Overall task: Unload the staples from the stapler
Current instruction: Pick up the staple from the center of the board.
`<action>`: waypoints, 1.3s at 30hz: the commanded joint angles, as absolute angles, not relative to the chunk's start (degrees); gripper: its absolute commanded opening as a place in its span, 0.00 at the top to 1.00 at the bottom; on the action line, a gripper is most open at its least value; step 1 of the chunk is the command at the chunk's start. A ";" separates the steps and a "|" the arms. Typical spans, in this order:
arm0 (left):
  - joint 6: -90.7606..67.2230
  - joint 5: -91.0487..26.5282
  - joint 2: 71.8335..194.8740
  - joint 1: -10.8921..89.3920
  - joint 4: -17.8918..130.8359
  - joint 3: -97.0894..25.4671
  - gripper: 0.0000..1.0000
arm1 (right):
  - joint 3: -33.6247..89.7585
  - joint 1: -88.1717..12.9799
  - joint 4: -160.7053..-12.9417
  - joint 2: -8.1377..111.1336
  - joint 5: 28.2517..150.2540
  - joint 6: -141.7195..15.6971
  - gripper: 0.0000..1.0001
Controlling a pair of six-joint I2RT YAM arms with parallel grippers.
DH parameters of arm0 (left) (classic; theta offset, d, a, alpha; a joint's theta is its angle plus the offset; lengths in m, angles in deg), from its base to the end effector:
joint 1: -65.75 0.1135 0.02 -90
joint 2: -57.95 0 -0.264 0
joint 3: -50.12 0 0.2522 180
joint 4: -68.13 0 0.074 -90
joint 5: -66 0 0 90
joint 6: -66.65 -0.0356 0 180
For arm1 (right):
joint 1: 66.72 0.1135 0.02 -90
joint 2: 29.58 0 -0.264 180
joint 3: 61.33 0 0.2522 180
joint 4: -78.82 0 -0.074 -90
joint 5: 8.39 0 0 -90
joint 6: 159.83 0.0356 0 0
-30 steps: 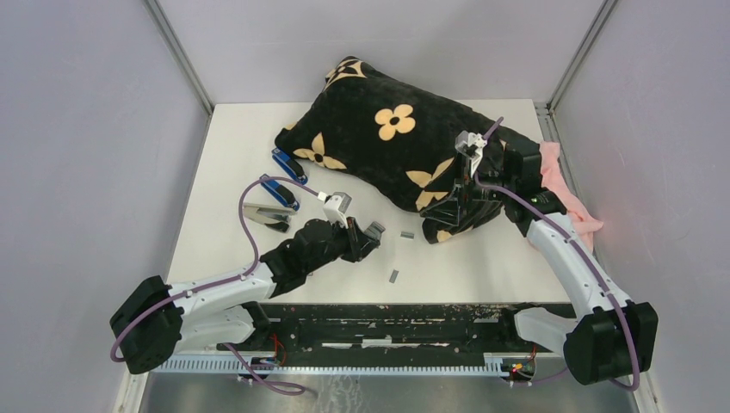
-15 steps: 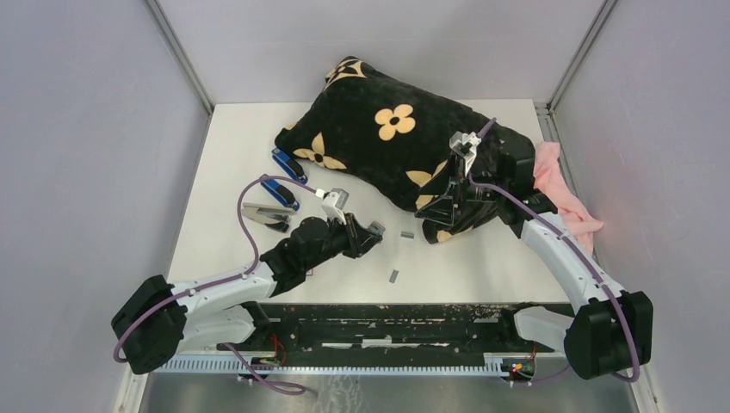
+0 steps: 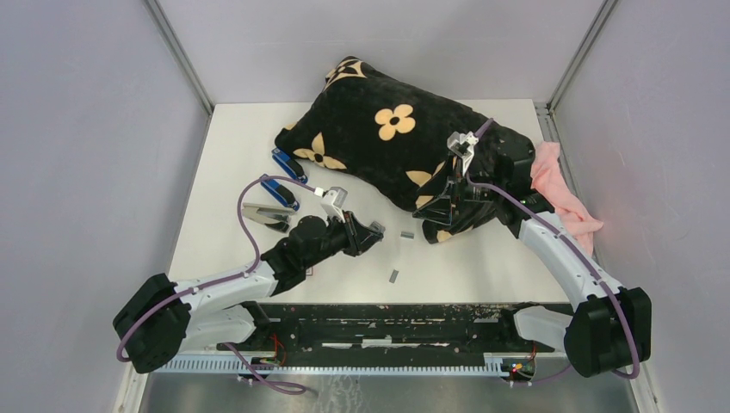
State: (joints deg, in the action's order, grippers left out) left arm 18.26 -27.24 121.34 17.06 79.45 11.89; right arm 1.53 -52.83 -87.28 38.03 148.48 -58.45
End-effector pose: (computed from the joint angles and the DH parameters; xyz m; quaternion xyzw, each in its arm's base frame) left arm 0.1545 -0.1789 0.2161 0.0660 0.7843 -0.4528 0.4190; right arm 0.2388 0.0928 0.3086 -0.3361 0.6707 0.5432 0.3770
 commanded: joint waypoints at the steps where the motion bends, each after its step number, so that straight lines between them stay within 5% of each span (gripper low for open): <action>1: 20.11 -28.37 121.32 17.49 83.74 12.22 0.81 | 1.30 -52.41 -91.15 38.33 148.49 -56.91 0.07; 39: 22.09 -32.38 122.41 19.61 92.64 13.72 0.81 | -0.02 -49.60 -98.55 40.44 145.60 -46.97 0.06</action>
State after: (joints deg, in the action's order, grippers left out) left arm 20.14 -30.50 121.96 19.10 87.36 13.83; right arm 0.51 -50.19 -92.72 39.95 147.19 -51.63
